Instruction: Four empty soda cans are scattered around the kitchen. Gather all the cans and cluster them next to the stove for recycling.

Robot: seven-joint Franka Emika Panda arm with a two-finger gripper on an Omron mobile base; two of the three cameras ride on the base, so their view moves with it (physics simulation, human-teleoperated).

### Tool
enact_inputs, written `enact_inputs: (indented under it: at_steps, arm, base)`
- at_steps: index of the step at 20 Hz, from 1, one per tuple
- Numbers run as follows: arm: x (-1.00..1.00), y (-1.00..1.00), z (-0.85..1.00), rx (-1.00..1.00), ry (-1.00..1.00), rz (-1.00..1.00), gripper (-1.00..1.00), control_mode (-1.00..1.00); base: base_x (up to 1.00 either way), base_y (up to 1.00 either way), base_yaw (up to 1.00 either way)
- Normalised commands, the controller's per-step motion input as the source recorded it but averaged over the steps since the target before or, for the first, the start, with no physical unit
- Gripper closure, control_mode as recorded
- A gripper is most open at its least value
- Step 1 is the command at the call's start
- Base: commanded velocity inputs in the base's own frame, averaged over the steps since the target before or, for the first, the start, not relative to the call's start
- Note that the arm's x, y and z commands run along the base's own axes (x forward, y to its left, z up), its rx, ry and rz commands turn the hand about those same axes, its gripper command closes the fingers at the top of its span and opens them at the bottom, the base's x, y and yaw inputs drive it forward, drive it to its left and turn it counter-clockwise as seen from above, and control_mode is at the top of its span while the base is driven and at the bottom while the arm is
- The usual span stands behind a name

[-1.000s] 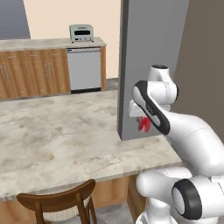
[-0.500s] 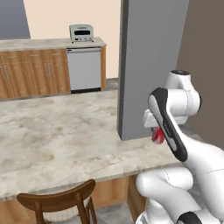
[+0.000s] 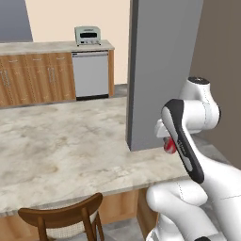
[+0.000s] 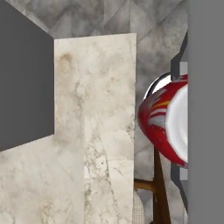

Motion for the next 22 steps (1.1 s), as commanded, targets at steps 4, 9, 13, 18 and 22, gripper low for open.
enact_inputs:
  at_steps: [4,9,13,18,22]
  arm:
    - [0.0,0.0,0.07,0.0,0.0,0.01,1.0,-1.0]
    - [0.0,0.1,0.02,0.0,0.0,0.0,1.0,1.0]
    - [0.0,0.0,0.0,0.0,0.0,0.0,1.0,1.0]
    - [0.0,0.0,0.0,0.0,0.0,0.0,1.0,1.0]
    - [0.0,0.0,0.0,0.0,0.0,0.0,1.0,1.0]
  base:
    - [0.0,0.0,0.0]
    - [-0.05,0.07,0.0]
    - [-0.82,0.57,0.0]
    - [-0.96,0.94,0.04]
    - [-0.26,0.98,0.41]
